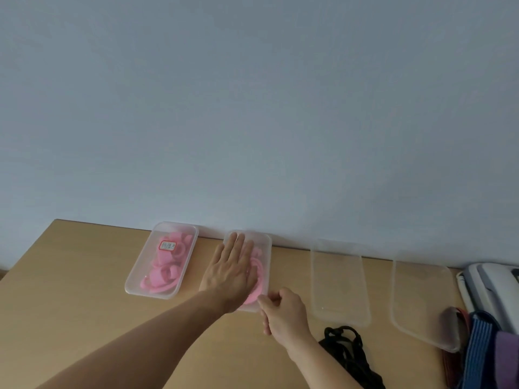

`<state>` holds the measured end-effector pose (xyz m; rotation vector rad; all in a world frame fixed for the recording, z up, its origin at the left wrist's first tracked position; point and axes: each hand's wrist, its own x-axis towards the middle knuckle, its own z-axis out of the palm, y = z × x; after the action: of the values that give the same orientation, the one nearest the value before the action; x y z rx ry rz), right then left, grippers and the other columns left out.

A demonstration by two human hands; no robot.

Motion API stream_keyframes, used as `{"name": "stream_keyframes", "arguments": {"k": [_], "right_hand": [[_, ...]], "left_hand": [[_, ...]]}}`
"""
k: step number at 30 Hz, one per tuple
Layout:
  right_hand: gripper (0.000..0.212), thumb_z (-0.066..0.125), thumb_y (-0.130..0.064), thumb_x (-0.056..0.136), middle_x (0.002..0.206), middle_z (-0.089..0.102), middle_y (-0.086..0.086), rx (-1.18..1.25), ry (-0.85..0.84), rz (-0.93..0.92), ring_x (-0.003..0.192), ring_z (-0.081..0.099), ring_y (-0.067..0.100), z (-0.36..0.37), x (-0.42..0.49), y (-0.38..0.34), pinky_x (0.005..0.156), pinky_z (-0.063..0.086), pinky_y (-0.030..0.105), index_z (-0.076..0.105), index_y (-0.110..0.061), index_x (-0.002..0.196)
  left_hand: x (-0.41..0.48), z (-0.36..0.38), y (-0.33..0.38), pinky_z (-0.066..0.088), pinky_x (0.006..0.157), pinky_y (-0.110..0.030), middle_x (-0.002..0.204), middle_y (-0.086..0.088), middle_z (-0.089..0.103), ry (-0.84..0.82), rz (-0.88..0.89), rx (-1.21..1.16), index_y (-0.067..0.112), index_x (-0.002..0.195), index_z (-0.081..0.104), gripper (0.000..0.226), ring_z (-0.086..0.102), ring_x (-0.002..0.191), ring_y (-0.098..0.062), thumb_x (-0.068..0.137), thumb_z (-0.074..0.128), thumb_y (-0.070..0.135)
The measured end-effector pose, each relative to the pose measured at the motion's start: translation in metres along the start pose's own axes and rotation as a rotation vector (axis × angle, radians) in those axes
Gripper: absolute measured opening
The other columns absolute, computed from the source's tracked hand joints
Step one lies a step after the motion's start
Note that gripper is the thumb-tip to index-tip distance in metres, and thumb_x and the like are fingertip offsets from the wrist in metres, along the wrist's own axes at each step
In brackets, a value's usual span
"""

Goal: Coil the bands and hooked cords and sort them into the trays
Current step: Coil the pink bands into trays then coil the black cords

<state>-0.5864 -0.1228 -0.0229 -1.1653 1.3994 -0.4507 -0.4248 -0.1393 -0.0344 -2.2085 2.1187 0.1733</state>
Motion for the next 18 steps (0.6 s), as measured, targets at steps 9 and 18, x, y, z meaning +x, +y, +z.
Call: {"name": "stream_keyframes", "arguments": {"k": [9, 18], "right_hand": [[0.023, 0.062, -0.038, 0.089, 0.081, 0.069, 0.005, -0.154, 0.105, -0.036, 0.067, 0.06, 0.022, 0.006, -0.013, -0.002, 0.07, 0.053, 0.039, 0.061, -0.015, 0.085], [0.012, 0.055, -0.031, 0.095, 0.098, 0.063, -0.013, -0.527, 0.304, -0.224, 0.088, 0.059, 0.003, -0.066, -0.075, 0.013, 0.08, 0.049, 0.022, 0.064, -0.026, 0.101]], "left_hand": [[-0.018, 0.011, 0.003, -0.015, 0.119, -0.034, 0.165, -0.003, -0.012, 0.004, 0.016, -0.072, 0.017, 0.157, -0.004, 0.06, -0.017, 0.151, -0.018, 0.104, 0.01, 0.041], [-0.017, -0.02, 0.024, -0.003, 0.121, -0.053, 0.165, -0.012, -0.011, -0.062, 0.018, 0.019, 0.011, 0.156, -0.004, 0.063, -0.015, 0.151, -0.03, 0.102, 0.019, 0.034]]}}
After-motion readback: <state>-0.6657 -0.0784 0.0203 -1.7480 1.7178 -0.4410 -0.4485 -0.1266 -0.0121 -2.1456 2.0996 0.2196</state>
